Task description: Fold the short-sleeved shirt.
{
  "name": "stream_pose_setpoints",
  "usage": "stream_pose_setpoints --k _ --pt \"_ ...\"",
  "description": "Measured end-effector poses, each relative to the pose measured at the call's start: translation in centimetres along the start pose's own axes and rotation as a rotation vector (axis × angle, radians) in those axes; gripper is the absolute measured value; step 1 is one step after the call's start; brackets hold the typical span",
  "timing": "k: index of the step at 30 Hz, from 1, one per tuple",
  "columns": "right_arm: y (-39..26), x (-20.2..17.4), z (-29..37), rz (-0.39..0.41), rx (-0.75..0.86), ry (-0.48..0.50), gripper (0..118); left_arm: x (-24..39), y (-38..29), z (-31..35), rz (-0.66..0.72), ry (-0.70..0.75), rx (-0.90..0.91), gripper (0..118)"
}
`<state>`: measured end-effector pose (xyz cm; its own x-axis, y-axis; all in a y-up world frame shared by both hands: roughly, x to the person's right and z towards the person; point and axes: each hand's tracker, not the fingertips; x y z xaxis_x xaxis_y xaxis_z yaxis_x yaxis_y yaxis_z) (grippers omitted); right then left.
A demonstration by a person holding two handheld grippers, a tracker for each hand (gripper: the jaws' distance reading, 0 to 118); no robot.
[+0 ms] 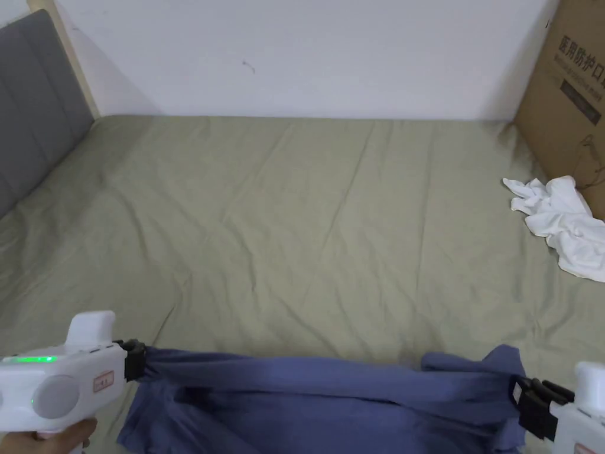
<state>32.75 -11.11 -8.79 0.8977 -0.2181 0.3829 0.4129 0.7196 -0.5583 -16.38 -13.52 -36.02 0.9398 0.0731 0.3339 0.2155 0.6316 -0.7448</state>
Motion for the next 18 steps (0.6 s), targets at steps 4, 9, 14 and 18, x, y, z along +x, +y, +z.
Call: stream_pose_setpoints --k 4,9,14,18 --pt "-3.8 1.2 -0.9 -0.049 -0.074 -0.031 5 -0.1 -3.8 -0.7 -0.009 0.015 -0.064 9" --pt "-7.4 2.4 -3.1 -0.123 -0.173 -0.072 5 -0.1 -7.4 -2.0 -0.029 0.048 -0.124 9" --pt "-8.4 2.4 -4.1 -0.122 -0.206 -0.108 5 0.1 -8.9 -3.1 -0.036 0.063 -0.155 9" --pt "-7.4 2.0 -3.0 -0.128 -0.191 -0.105 9 0.5 -8.3 -2.5 -0.025 0.068 -0.154 33"
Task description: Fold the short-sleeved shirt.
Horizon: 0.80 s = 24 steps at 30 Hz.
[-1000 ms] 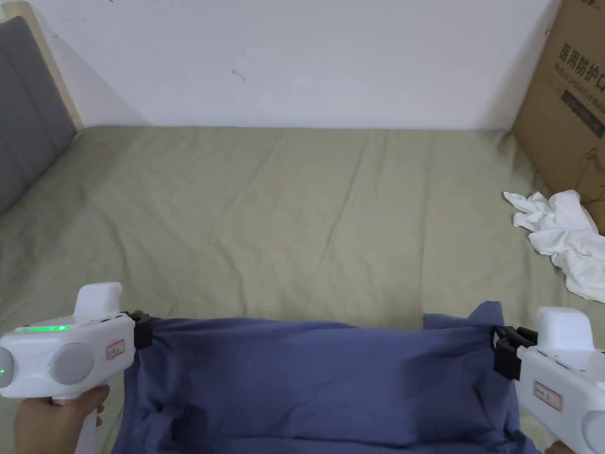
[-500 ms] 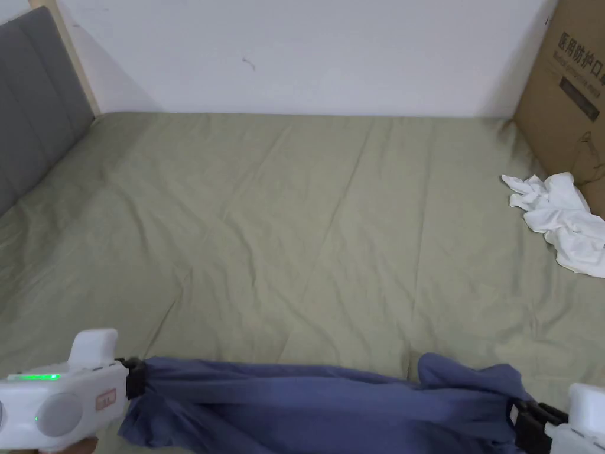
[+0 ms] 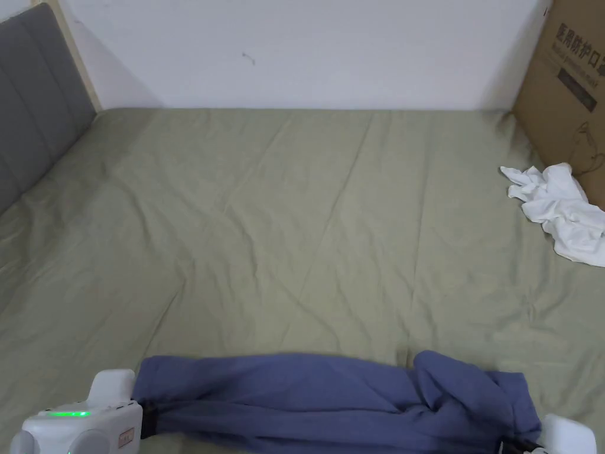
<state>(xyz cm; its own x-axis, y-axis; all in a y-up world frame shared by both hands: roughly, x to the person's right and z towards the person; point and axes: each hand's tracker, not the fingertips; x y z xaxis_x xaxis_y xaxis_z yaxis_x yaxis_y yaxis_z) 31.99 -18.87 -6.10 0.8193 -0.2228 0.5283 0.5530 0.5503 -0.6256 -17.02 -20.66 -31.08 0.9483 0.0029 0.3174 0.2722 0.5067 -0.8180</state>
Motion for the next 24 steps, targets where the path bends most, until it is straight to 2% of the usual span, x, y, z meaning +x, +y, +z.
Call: stream_pose_setpoints --k 1,2,4,5,9,15,19,24 --pt "0.3 -0.2 0.8 -0.002 0.014 0.006 17 0.0 0.2 0.5 0.012 -0.006 0.003 58" --pt "0.7 -0.5 1.6 0.0 0.039 0.013 37 0.0 0.5 1.2 0.027 -0.011 0.014 88" --pt "2.0 -1.0 3.2 0.015 0.102 0.03 89 -0.1 1.1 2.6 0.071 -0.018 0.079 91" --pt "2.9 -1.3 4.0 0.017 0.127 0.049 103 0.0 1.8 3.7 0.081 -0.041 0.115 92" --pt "6.3 -3.0 7.5 0.033 0.285 0.092 105 0.8 4.7 7.2 0.076 -0.067 0.229 96" --pt "10.7 -7.1 11.4 0.14 0.526 0.081 105 3.4 8.9 12.0 0.038 -0.073 0.458 96" --pt "11.7 -9.4 12.3 0.182 0.629 0.047 105 5.4 10.4 13.5 0.011 -0.04 0.591 96" --pt "11.8 -11.4 12.8 0.213 0.681 0.034 102 7.0 10.7 14.3 0.018 -0.039 0.732 94"
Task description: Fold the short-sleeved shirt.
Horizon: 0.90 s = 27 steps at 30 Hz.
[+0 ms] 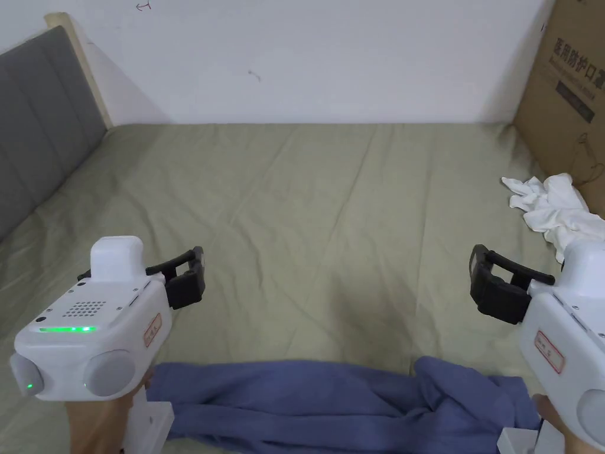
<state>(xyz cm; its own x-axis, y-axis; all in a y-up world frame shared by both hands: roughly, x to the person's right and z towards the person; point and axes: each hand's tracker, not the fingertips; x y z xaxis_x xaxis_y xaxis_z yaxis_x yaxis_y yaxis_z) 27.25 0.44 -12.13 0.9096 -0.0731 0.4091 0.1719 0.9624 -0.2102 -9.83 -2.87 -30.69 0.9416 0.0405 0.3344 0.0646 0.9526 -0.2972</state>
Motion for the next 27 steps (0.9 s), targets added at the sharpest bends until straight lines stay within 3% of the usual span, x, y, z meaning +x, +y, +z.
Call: stream_pose_setpoints --k 1,2,3,4,5,15,27 --pt "0.0 -0.4 0.1 0.013 0.014 -0.009 99 0.2 -0.1 0.2 0.001 -0.007 0.02 90" --pt "-0.2 -0.4 -0.1 0.023 0.018 -0.014 83 0.4 -0.1 0.4 0.002 -0.01 0.043 73" --pt "-0.2 -0.5 -0.1 0.031 0.02 -0.015 61 0.5 -0.2 0.5 0.001 -0.01 0.049 52" --pt "-0.3 -0.7 -0.1 0.04 0.019 -0.016 33 0.7 -0.4 0.6 0.001 -0.014 0.053 23" --pt "-0.5 -0.9 -0.2 0.045 0.019 -0.019 6 0.6 -0.4 0.4 0.009 -0.027 0.051 6" --pt "-1.4 -1.2 -1.1 0.055 0.006 0.008 3 -0.4 -1.8 -0.2 -0.006 -0.113 -0.081 3" --pt "-2.3 -1.6 -2.4 0.064 -0.058 0.014 3 -12.0 -8.1 -5.3 0.273 -0.259 -0.566 3"
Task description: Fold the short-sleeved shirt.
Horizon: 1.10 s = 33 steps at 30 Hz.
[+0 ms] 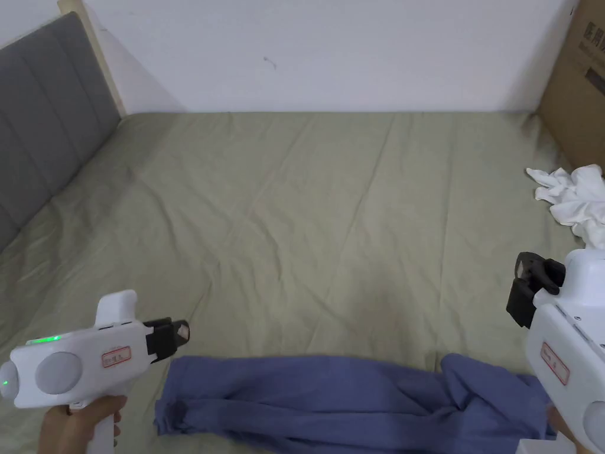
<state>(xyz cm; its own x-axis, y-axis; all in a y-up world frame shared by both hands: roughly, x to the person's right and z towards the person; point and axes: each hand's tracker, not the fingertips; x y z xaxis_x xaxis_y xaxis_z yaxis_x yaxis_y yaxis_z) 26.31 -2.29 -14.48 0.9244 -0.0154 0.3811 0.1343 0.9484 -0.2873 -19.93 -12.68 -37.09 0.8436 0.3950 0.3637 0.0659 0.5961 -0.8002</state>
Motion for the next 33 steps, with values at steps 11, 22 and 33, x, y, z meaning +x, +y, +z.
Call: stream_pose_setpoints --k 11,22,33 --pt "-1.6 -0.9 -1.3 0.023 -0.084 -0.02 3 -7.1 -2.7 -4.2 0.169 -0.06 -0.196 90" --pt "-2.4 -0.7 -1.8 0.017 -0.127 -0.032 3 -6.1 -4.6 -6.2 0.202 -0.12 -0.25 38" --pt "-1.8 0.6 -1.6 0.001 -0.118 -0.044 3 -3.5 -2.6 -3.2 0.084 -0.004 -0.147 12"
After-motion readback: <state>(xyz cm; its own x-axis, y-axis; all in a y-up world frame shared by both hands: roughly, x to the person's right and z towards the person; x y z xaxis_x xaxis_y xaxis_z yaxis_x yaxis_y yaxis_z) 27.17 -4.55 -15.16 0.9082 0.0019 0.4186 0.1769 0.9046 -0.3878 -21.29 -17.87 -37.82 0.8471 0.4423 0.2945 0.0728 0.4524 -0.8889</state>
